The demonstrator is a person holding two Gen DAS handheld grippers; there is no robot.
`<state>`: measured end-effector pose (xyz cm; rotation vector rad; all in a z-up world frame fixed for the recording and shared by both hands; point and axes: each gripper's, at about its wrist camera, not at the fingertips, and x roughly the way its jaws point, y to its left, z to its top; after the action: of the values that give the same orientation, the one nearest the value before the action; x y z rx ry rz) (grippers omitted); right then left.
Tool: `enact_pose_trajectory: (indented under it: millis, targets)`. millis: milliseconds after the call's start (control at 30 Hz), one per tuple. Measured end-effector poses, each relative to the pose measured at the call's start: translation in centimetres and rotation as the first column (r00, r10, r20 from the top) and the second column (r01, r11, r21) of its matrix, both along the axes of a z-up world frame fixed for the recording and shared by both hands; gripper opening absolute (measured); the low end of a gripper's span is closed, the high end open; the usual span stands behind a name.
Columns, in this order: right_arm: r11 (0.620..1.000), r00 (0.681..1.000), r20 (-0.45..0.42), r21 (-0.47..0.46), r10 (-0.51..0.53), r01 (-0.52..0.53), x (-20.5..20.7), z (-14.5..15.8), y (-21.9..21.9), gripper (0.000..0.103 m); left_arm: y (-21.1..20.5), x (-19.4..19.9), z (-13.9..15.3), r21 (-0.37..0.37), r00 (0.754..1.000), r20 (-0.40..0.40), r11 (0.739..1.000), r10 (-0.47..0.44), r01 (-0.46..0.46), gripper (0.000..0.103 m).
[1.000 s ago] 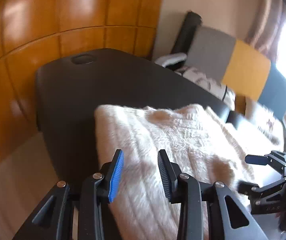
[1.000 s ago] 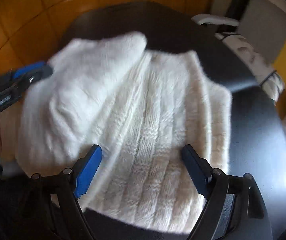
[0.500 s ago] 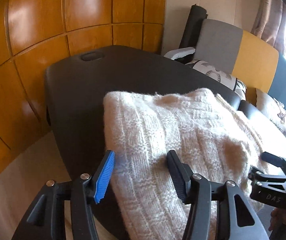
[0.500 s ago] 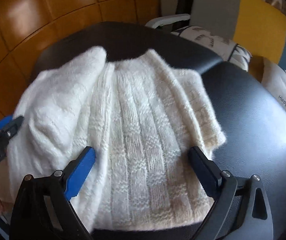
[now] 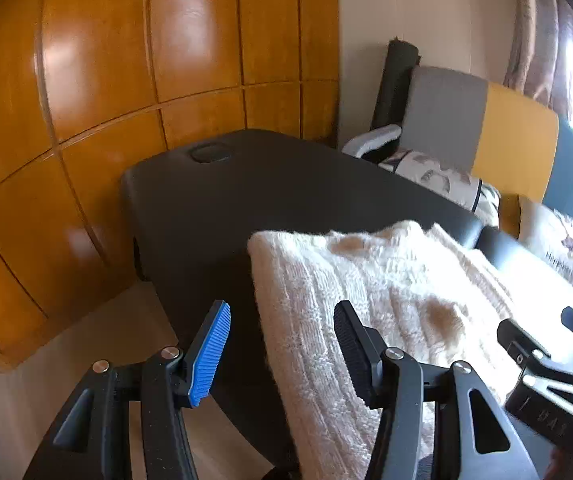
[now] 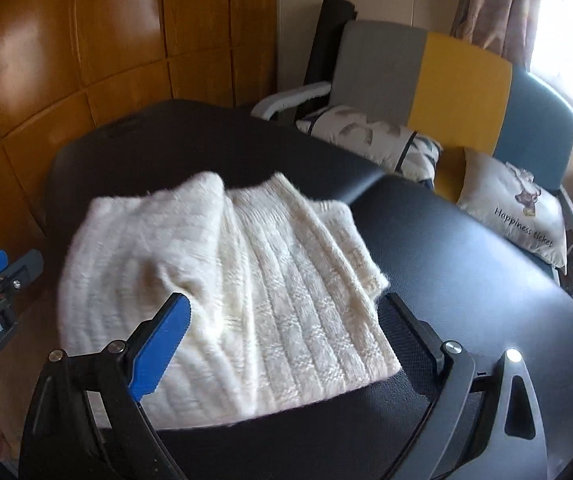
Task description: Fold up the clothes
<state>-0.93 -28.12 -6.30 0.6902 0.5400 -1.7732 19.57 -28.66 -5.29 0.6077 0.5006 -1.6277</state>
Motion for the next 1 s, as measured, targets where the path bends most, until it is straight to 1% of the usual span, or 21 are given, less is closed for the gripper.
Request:
enact_pose_trajectory:
  millis: [133,233,367,500,633,800,900,1000]
  targets:
    - [1.000,1.000,-0.010,-0.027,0.015,-0.015,1.3,0.9,0.4,0.097,1.2,0.4,1.1,-0.045,1.000,0.007,0.999,0.017,-0.017,0.055]
    - [0.998,1.000,0.004,-0.054,0.023,-0.023,2.0,0.9,1.1,0.097,2.0,0.7,1.1,-0.045,1.000,0.004,0.999,0.009,-0.008,0.055]
    - [0.998,1.000,0.010,-0.051,0.020,-0.019,2.4,0.7,1.9,0.097,2.4,0.8,0.8,-0.024,1.000,0.027,1.000,0.011,-0.010,0.055]
    - [0.998,1.000,0.012,-0.056,0.023,-0.022,2.8,1.0,2.3,0.097,2.8,0.7,1.4,-0.065,0.999,0.039,0.998,0.014,-0.012,0.055]
    - [0.998,0.999,-0.016,-0.052,0.045,-0.046,3.5,1.2,2.1,0.097,3.3,0.9,3.2,-0.135,1.000,0.009,0.991,-0.008,0.009,0.055]
    - [0.995,0.997,-0.026,-0.061,0.072,-0.073,4.1,1.6,1.9,0.097,3.7,1.2,4.9,-0.208,0.999,-0.016,0.977,0.047,-0.050,0.055]
    - [0.995,0.997,-0.024,-0.060,0.080,-0.081,4.1,1.6,1.7,0.097,3.6,1.8,5.3,-0.218,0.997,-0.050,0.973,0.067,-0.076,0.055]
    - [0.995,0.996,-0.018,-0.052,0.082,-0.083,3.9,1.4,1.5,0.097,3.3,2.0,5.4,-0.210,0.997,-0.051,0.975,0.065,-0.074,0.055]
